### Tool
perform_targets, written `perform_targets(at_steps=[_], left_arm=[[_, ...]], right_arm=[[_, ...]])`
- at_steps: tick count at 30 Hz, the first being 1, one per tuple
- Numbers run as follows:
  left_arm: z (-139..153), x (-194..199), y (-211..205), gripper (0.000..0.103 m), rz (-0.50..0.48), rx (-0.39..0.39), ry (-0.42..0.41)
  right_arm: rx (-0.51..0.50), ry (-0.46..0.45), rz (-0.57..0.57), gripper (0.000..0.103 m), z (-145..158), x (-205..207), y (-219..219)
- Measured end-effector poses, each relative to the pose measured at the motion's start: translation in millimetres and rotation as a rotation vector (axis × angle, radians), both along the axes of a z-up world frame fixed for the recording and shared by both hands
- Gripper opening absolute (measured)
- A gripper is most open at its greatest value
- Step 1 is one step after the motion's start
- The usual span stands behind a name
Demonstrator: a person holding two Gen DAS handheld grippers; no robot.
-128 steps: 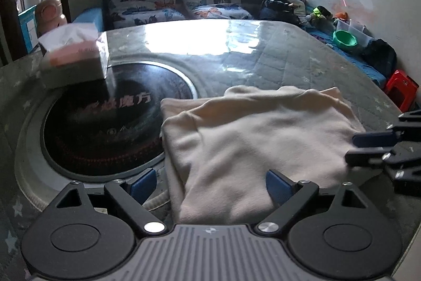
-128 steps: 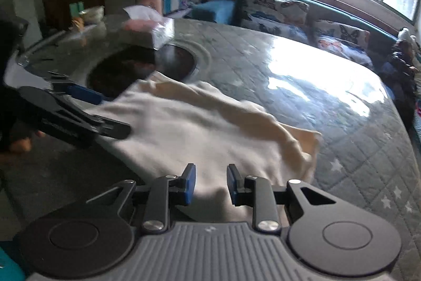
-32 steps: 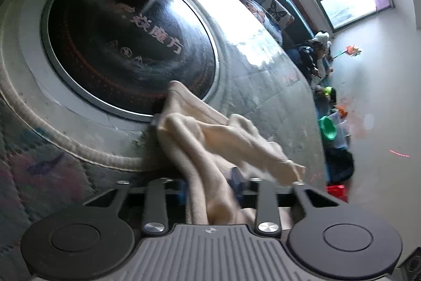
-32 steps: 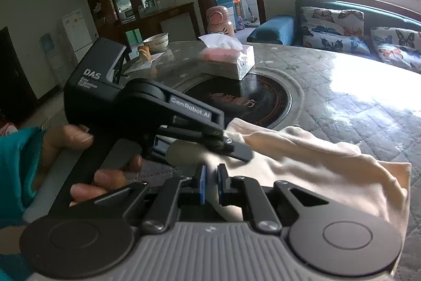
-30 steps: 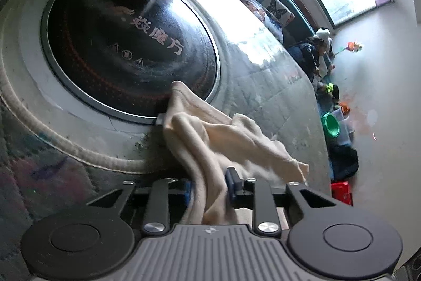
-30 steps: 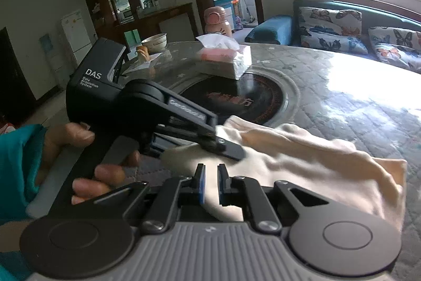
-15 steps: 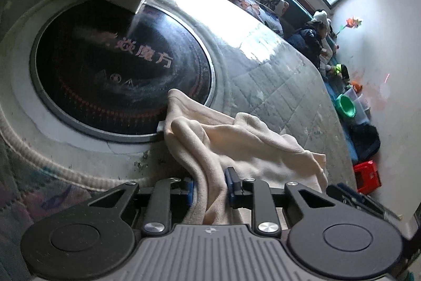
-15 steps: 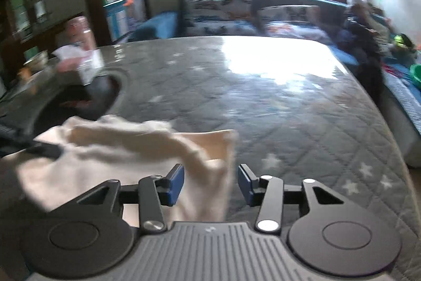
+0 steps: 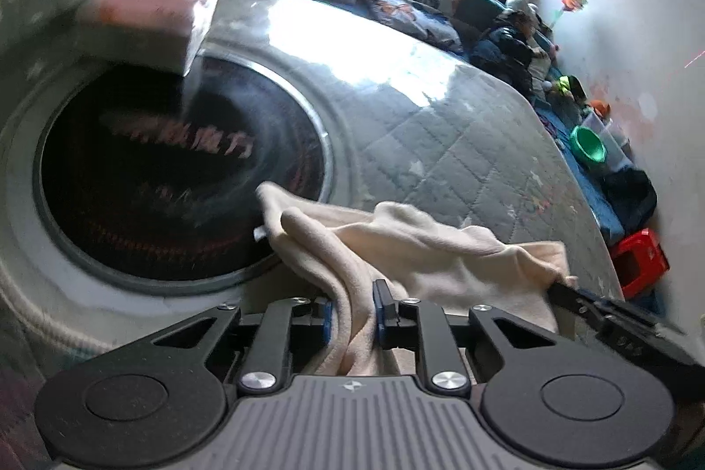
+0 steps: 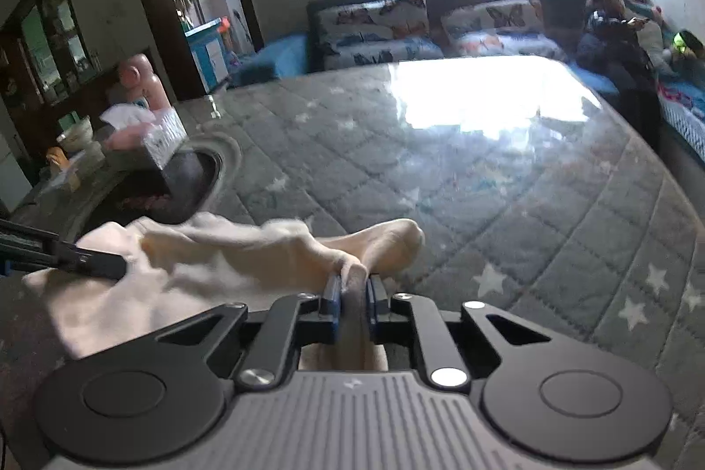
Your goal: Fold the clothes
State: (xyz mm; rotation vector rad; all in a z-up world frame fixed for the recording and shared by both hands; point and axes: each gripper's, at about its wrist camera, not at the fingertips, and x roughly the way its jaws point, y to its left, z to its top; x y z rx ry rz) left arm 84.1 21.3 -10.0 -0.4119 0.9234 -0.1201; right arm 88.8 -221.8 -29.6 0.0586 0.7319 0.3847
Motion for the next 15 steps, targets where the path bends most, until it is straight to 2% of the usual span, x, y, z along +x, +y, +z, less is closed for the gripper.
perform_targets(at_steps=[8,15], left_arm=[[20.6,26.0,-41.0,0.016,-0.104,0.0,-0.058],[26.8,59.3,-98.5,0.016,-0.186,0.007,-0.072]], right_arm=[[-0.056,-0.13,-0.043,0.009,48.5,-8.8,-24.8],[-0.096,-0.185,-0.151,0.009,75.1,-5.0,-68.6]])
